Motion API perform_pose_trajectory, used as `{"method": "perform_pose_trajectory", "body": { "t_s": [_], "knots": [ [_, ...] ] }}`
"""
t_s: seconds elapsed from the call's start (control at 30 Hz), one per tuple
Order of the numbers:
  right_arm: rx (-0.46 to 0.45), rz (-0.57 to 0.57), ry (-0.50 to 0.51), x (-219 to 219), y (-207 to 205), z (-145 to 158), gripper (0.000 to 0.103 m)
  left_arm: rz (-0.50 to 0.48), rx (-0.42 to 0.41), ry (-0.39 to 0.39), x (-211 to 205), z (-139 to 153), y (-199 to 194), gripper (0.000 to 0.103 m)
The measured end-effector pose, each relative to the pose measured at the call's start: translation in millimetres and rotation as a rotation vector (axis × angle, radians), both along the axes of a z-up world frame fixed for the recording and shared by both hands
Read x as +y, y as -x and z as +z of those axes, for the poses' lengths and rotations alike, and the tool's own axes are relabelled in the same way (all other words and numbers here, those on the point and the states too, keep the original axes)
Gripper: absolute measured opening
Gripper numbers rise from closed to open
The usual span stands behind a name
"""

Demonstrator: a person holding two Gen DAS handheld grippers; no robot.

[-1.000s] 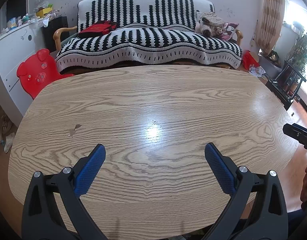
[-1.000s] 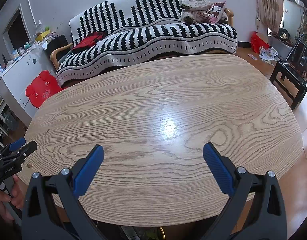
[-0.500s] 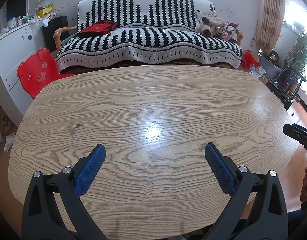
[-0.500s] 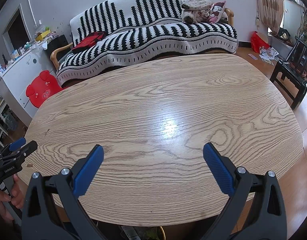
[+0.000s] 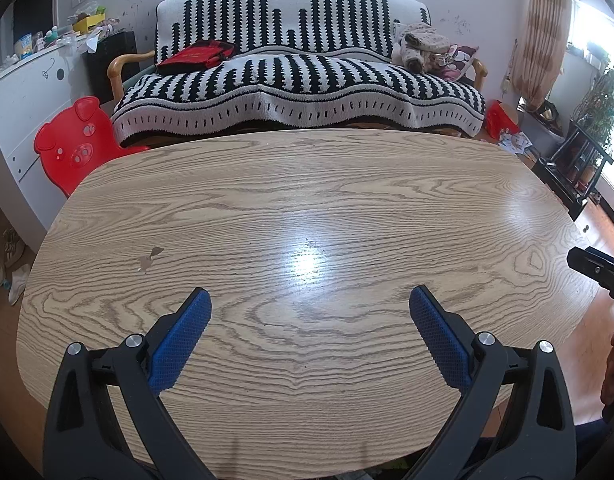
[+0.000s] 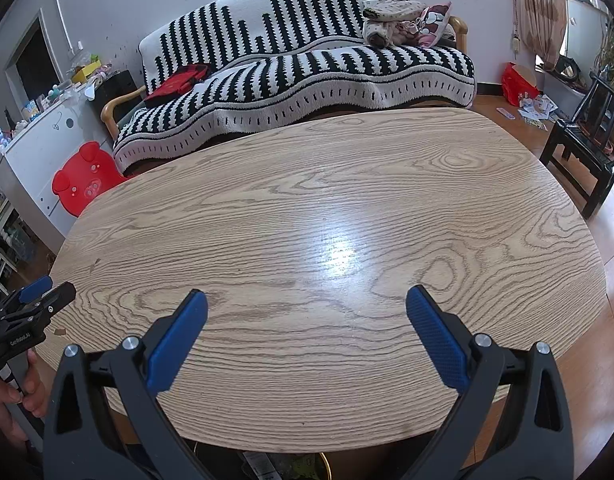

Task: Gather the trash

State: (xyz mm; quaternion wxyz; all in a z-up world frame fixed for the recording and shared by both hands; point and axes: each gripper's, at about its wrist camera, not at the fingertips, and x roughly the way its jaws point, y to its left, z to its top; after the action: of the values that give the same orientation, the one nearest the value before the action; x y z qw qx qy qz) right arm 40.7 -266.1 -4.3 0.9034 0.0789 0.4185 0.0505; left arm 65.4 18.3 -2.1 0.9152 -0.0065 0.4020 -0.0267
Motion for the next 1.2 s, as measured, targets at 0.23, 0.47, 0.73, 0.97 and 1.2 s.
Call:
{"method": "perform_pose_trajectory", "body": {
  "t_s": [0.23, 0.47, 0.73, 0.97, 1.2],
  "knots": [
    [0.000, -0.001, -0.001, 0.3, 0.5, 0.1, 0.096, 0.000, 0.000, 0.001, 0.3, 0.2, -0.2, 0.096],
    [-0.001, 0.000, -0.001, 0.5, 0.7, 0.2, 0.096, 0.001, 0.000, 0.002, 2.5, -0.8, 0.1, 0.096],
    [0.000, 0.000, 0.000, 1.3, 1.8, 0.0, 0.096, 0.002, 0.002, 0.008, 3.5, -1.3, 2.8, 0.096],
    [0.000, 0.001, -0.002, 2.0, 2.6, -0.2, 0.096, -0.013, -0.002, -0.001, -0.3, 1.0, 4.9, 0.096],
    [0.004, 0.002, -0.002, 3.4, 3.2, -0.1, 0.096, -0.021, 0.014, 0.033, 0.3, 0.4, 4.5, 0.096]
  ]
}}
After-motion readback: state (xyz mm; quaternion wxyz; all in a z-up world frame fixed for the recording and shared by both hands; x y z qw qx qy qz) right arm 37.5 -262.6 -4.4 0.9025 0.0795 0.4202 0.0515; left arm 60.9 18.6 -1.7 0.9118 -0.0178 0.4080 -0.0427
